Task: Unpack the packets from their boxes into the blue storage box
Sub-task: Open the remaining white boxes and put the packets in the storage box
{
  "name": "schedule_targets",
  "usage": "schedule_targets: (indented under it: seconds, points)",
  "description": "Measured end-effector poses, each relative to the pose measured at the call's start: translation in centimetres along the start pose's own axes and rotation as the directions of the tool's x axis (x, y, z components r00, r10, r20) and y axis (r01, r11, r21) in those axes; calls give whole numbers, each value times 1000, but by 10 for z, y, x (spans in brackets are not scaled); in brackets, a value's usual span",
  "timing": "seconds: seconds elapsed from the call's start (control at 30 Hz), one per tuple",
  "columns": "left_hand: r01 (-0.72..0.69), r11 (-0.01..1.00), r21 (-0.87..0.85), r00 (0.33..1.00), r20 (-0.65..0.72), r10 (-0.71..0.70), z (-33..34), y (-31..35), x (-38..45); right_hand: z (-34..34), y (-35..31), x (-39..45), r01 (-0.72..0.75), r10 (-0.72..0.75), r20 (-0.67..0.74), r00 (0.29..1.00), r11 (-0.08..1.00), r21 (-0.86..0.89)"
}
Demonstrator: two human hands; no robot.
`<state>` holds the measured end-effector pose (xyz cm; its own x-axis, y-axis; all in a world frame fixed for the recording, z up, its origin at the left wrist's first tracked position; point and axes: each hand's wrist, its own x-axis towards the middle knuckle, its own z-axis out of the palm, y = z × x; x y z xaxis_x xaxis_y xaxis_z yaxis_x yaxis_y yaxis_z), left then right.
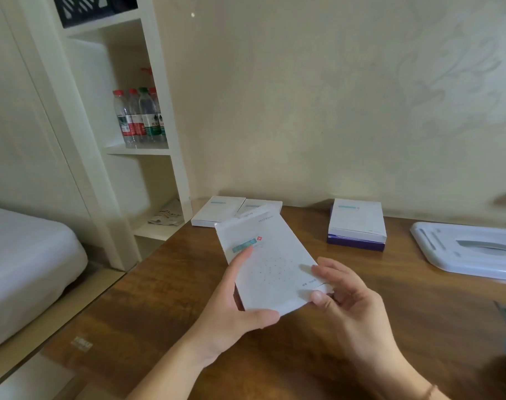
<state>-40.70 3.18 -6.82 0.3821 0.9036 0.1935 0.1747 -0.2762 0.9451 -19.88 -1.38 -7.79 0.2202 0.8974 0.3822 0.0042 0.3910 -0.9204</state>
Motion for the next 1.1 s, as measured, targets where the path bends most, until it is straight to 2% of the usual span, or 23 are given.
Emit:
schedule_targets:
  seconds: [0.1,0.2,0.33,0.5,0.63,0.73,0.8,0.9,0.93,1.03,1.1]
  points:
    - [-40,999,3,999,-20,40,1,-2,-2,0,-2,-2,64,-64,-17,998,998,-14]
    - [-99,995,28,995,-20,100,3,-3,-5,1,2,-2,63,-63,-30,998,998,-3]
    - [-102,995,6,995,4,102,5,-4,-6,0,5,-1,31,-31,-58,998,999,-10]
    - [-98,994,-40,995,9,99,7,-6,-7,-2,0,-2,81,-83,-63,995,996,-30]
    - [-135,991,3,991,7,135,5,-4,-7,-3,-6,-3,191,-193,-37,981,980,-52]
    - [-140,989,-37,989,43,142,2,-5,-8,-5,-7,-5,325,-337,-29,941,926,-191]
    - [-119,990,-79,987,103,127,-3,-6,-10,-9,-6,-6,390,-403,10,915,879,-275]
    - [10,977,-212,976,213,36,-12,-8,-13,-12,-5,-5,389,-381,89,920,864,-321]
    - [26,977,-212,980,200,17,-12,-7,-15,-11,-6,-5,393,-375,121,919,849,-353]
    - [-74,997,7,997,5,74,-9,-6,-20,-8,-12,0,359,-323,156,933,833,-421]
    - [-127,986,112,991,-24,130,-8,-12,-24,-5,-24,11,258,-267,33,963,885,-387]
